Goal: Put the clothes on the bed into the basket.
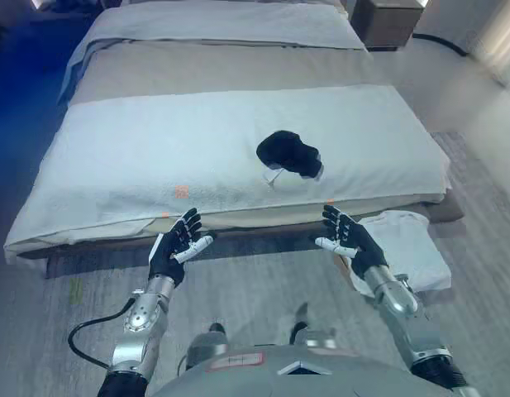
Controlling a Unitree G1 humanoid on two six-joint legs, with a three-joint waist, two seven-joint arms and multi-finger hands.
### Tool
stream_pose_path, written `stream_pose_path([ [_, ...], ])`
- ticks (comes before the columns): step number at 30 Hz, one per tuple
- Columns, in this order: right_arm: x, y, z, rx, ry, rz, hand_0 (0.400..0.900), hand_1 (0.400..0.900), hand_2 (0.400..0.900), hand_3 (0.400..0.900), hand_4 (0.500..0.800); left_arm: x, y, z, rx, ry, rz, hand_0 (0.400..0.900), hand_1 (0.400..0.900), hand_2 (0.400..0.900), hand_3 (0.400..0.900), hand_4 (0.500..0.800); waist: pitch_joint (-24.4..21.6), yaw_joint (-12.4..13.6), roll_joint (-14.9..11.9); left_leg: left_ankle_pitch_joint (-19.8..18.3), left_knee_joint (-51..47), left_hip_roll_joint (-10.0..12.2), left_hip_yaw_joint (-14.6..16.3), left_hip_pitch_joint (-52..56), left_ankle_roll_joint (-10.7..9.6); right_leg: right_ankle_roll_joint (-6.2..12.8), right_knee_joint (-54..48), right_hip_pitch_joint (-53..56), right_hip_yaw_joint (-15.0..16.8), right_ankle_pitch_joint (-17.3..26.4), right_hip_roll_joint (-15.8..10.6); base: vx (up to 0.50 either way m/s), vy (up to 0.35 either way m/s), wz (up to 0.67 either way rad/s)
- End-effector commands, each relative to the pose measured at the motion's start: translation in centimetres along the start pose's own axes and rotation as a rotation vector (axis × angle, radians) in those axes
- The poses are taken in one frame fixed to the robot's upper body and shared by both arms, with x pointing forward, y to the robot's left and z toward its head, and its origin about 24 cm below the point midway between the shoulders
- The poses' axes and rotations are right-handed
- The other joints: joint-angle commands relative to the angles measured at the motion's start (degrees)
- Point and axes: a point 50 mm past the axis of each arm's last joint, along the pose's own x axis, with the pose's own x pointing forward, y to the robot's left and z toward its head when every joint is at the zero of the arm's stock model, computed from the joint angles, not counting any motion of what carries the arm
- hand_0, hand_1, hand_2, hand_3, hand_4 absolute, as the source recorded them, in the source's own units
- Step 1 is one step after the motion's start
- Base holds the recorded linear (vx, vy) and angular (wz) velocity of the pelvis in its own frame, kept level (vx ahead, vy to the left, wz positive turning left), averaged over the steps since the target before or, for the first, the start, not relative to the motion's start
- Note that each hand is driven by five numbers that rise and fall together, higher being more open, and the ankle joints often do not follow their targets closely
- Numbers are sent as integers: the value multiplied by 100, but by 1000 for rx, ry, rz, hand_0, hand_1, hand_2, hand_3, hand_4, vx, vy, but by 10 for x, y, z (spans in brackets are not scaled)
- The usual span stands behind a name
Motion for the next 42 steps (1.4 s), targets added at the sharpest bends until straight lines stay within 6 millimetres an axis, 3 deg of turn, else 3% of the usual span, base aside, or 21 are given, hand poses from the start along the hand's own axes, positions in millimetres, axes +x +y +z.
stream_pose_path([
  [1, 15, -5, 50, -38, -236, 0, 900, 900, 900, 900, 800, 16, -9, 54, 38, -249, -88, 900, 900, 900, 900, 800, -75, -35, -31, -587, 772, 292, 76, -276, -162, -193, 212, 87, 41, -555, 48, 0, 0, 0],
  [17, 15, -12, 58, 4, -280, -30, 900, 900, 900, 900, 800, 17, -16, 56, -25, -264, -128, 900, 900, 900, 900, 800, 153, -95, 144, -384, 767, 475, 67, -413, -323, -311, 195, -50, 135, -621, 241, 1, -50, 0],
  [23, 15, -17, 67, -17, -317, -36, 900, 900, 900, 900, 800, 21, -23, 61, -73, -285, -161, 900, 900, 900, 900, 800, 337, -117, 163, -346, 1084, 772, -19, -597, -465, -476, 210, -151, 263, -727, 479, 9, -160, 1],
  [27, 19, -19, 77, -23, -355, -46, 900, 900, 900, 900, 800, 22, -27, 62, -98, -287, -175, 900, 900, 900, 900, 800, 550, -37, 172, -264, 2645, 1119, -287, -1106, -454, -729, 141, -21, 432, -881, 789, 39, -219, -15],
  [29, 19, -20, 80, -36, -366, -52, 900, 900, 900, 900, 800, 23, -30, 64, -103, -294, -185, 900, 900, 900, 900, 800, 694, 43, 163, -74, 3450, 1081, -418, -1466, -433, -836, 51, 159, 406, -955, 877, 39, -143, -14],
  [31, 20, -24, 82, -43, -371, -71, 900, 900, 900, 900, 800, 26, -34, 68, -104, -305, -204, 900, 900, 900, 900, 800, 806, 126, 126, -83, 3667, 688, -643, -1953, -435, -841, -7, 220, 376, -990, 852, 39, -34, -5],
  [32, 21, -25, 84, -37, -380, -81, 900, 900, 900, 900, 800, 27, -35, 69, -103, -310, -207, 900, 900, 900, 900, 800, 814, 123, 72, -152, 3295, 552, -585, -2257, -387, -805, -7, 210, 383, -994, 842, 56, 2, 8],
  [34, 21, -25, 86, -40, -386, -86, 900, 900, 900, 900, 800, 27, -36, 70, -108, -312, -207, 900, 900, 900, 900, 800, 809, 133, 50, -60, 2755, 508, -507, -2398, -365, -767, -7, 155, 372, -974, 828, 88, 36, 7],
  [38, 26, -25, 89, -58, -396, -99, 900, 900, 900, 900, 800, 32, -37, 72, -105, -325, -198, 900, 900, 900, 900, 800, 799, 159, 109, 950, 1024, 488, -276, -2542, -599, -612, -7, 70, 346, -962, 895, 116, 84, -2],
  [40, 29, -22, 92, -68, -404, -88, 900, 900, 900, 900, 800, 32, -35, 74, -113, -335, -178, 900, 900, 900, 900, 800, 778, 250, 154, 1074, 798, 455, -364, -2624, -658, -502, -7, 85, 443, -1021, 922, 180, 150, -54],
  [42, 33, -15, 93, -55, -406, -69, 900, 900, 900, 900, 800, 31, -32, 73, -118, -336, -168, 900, 900, 900, 900, 800, 691, 363, 145, 858, 923, 390, -465, -2563, -500, -465, -7, 230, 566, -1147, 896, 291, 185, -54],
])
